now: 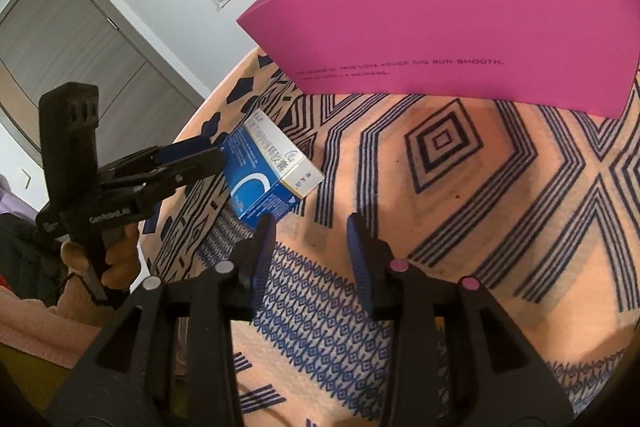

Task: Organize rigid objects
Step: 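Grasp the blue-and-white medicine carton with the right tool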

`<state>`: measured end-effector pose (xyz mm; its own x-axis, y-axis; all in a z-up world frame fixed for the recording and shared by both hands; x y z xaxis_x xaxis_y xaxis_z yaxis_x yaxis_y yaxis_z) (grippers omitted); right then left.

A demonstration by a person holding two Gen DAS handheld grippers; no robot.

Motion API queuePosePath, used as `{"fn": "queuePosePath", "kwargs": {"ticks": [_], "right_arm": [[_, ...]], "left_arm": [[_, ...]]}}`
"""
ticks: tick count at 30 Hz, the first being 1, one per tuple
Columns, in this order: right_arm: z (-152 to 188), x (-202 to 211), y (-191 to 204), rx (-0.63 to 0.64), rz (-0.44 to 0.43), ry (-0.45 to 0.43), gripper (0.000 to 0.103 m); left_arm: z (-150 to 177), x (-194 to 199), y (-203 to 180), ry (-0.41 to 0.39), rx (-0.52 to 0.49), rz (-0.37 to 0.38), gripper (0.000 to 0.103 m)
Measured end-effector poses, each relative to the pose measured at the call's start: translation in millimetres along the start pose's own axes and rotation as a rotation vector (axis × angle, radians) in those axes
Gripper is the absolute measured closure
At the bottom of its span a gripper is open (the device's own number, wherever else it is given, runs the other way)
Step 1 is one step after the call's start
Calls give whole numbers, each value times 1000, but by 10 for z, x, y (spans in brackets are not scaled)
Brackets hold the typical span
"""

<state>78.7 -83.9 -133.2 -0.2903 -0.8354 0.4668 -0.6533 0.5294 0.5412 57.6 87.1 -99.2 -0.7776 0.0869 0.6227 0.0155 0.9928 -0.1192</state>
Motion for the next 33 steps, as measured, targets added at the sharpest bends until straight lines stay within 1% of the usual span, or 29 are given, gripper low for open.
{"fn": "queuePosePath", "kwargs": {"ticks": [2, 4, 7, 15, 19, 22, 29, 31, 33], "right_arm": [[0, -24, 8, -4, -2, 3, 64], [1, -36, 10, -5, -2, 6, 64], [6, -51, 3, -8, 1, 11, 64], [-18, -83, -11, -17, 7, 10, 64], [-41, -44, -71, -31, 18, -2, 64], [-64, 30, -167, -54, 36, -22, 64], [-117, 273, -386, -96, 87, -68, 64], [-125, 321, -419, -99, 97, -77, 64], [-131, 354, -451, -104, 104, -83, 64]], "left_arm": [[-4, -44, 24, 12, 11, 7, 34], [-1, -93, 35, 28, 26, 41, 34], [22, -149, 58, 50, 45, 70, 34], [65, -171, 1, 69, 52, 119, 34], [121, -147, -210, 81, 20, 167, 35], [153, -138, -360, 82, 2, 185, 35], [201, -161, -640, 98, 14, 269, 35], [227, -173, -788, 108, -1, 302, 35], [238, -186, -891, 111, -23, 308, 35]]}}
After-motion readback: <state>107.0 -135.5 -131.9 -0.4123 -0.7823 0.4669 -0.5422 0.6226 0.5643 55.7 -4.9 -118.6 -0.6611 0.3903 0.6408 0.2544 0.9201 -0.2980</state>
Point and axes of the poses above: each gripper's, at about its wrist camera, not at the fingertips, and x roughly against the way its jaws point, y to its left, z to its underside, the point moved 8 cm from there along -x, roughly the way its jaws point, and after that the axes turned 10 degrees about -y, right-handed, at the moved point
